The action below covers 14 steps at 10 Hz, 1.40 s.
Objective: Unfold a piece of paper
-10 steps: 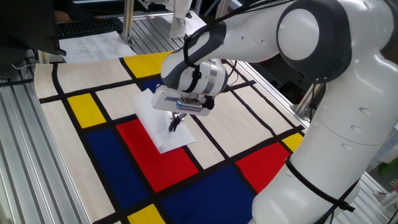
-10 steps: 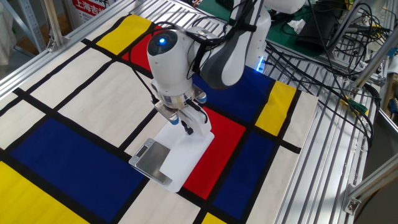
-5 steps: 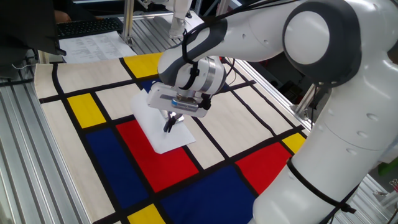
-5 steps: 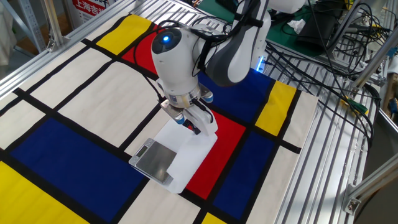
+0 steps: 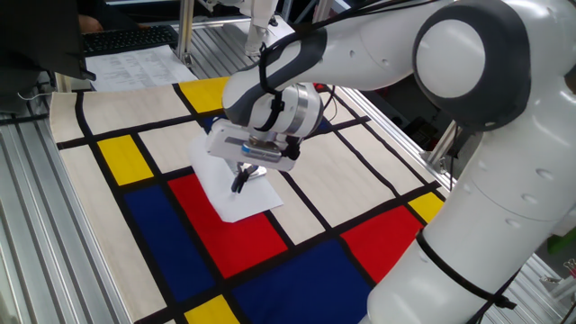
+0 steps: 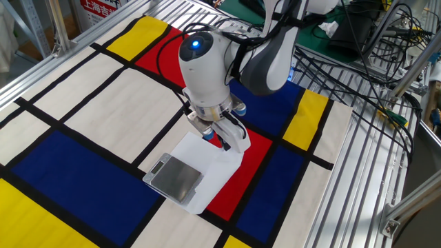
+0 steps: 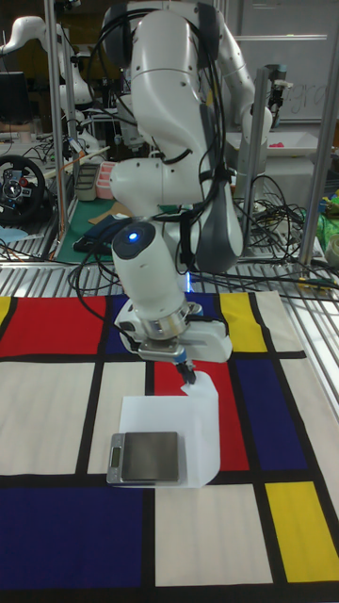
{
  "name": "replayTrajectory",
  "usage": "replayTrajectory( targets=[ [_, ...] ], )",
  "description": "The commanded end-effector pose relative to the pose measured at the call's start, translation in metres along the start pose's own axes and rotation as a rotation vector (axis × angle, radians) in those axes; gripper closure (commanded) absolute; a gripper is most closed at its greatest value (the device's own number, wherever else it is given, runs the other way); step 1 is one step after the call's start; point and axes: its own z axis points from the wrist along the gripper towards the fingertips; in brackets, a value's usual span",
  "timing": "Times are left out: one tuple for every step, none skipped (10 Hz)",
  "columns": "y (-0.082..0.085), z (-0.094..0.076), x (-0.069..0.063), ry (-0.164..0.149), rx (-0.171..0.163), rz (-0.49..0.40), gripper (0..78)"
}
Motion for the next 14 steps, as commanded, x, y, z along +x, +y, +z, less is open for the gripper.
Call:
replayTrajectory(
  targets=[
    [0.012, 0.004, 0.007, -0.007, 0.003, 0.021, 76.4],
    [0.017, 0.002, 0.011, -0.007, 0.002, 0.028, 76.4],
    [0.020, 0.000, 0.013, -0.006, 0.001, 0.031, 76.4],
    [0.022, -0.001, 0.014, -0.006, 0.000, 0.032, 76.4],
    [0.029, -0.008, 0.018, -0.004, 0.001, 0.044, 76.4],
    [0.034, -0.012, 0.021, 0.001, 0.004, 0.050, 76.4],
    [0.037, -0.013, 0.023, 0.003, 0.004, 0.052, 76.4],
    [0.039, -0.012, 0.024, 0.002, 0.005, 0.055, 76.4],
    [0.040, -0.009, 0.023, 0.001, 0.007, 0.052, 76.4],
    [0.040, -0.006, 0.022, 0.003, 0.010, 0.052, 76.4],
    [0.040, -0.001, 0.019, 0.011, 0.017, 0.053, 76.4],
    [0.040, 0.001, 0.018, 0.013, 0.022, 0.052, 76.4],
    [0.039, 0.008, 0.015, 0.013, 0.027, 0.046, 76.4],
    [0.039, 0.009, 0.015, 0.014, 0.026, 0.041, 76.4]
  ],
)
